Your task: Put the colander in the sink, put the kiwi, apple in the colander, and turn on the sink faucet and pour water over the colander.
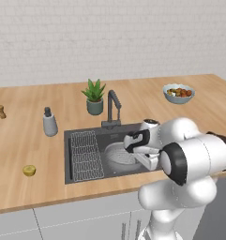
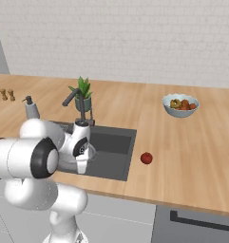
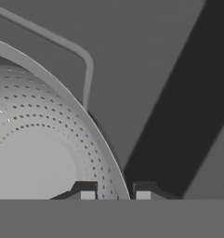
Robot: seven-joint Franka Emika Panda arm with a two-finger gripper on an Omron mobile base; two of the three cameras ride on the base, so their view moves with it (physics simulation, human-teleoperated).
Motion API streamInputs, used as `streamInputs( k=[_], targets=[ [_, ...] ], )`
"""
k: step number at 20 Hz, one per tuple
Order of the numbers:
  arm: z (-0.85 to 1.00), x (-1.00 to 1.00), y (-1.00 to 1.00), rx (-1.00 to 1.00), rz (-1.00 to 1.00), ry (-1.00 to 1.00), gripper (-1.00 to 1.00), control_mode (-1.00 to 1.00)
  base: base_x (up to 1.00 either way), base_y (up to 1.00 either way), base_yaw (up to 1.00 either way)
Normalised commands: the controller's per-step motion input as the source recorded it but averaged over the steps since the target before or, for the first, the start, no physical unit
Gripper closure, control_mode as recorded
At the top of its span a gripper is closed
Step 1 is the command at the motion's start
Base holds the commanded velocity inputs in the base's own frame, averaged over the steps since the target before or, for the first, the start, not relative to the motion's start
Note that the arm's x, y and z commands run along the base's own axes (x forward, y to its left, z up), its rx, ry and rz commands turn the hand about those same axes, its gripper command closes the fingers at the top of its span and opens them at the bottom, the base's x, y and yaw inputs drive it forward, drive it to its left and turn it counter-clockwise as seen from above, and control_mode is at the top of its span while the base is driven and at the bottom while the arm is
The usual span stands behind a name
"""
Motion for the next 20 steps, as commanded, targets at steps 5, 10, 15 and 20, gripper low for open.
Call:
streamInputs(
  k=[5, 10, 15, 20],
  targets=[
    [-0.25, 0.00, 0.12, 0.00, 0.03, 0.00, 1.00, -1.00, 0.00, 0.00, 0.00],
    [-0.35, 0.00, 0.04, 0.00, 0.02, 0.00, 1.00, -1.00, 0.00, 0.00, 0.00],
    [-0.36, 0.00, 0.04, 0.00, 0.00, 0.02, -1.00, -1.00, 0.00, 0.00, 0.00],
    [-0.22, 0.00, 0.04, 0.00, 0.00, 0.02, -1.00, -1.00, 0.00, 0.00, 0.00]
  ],
)
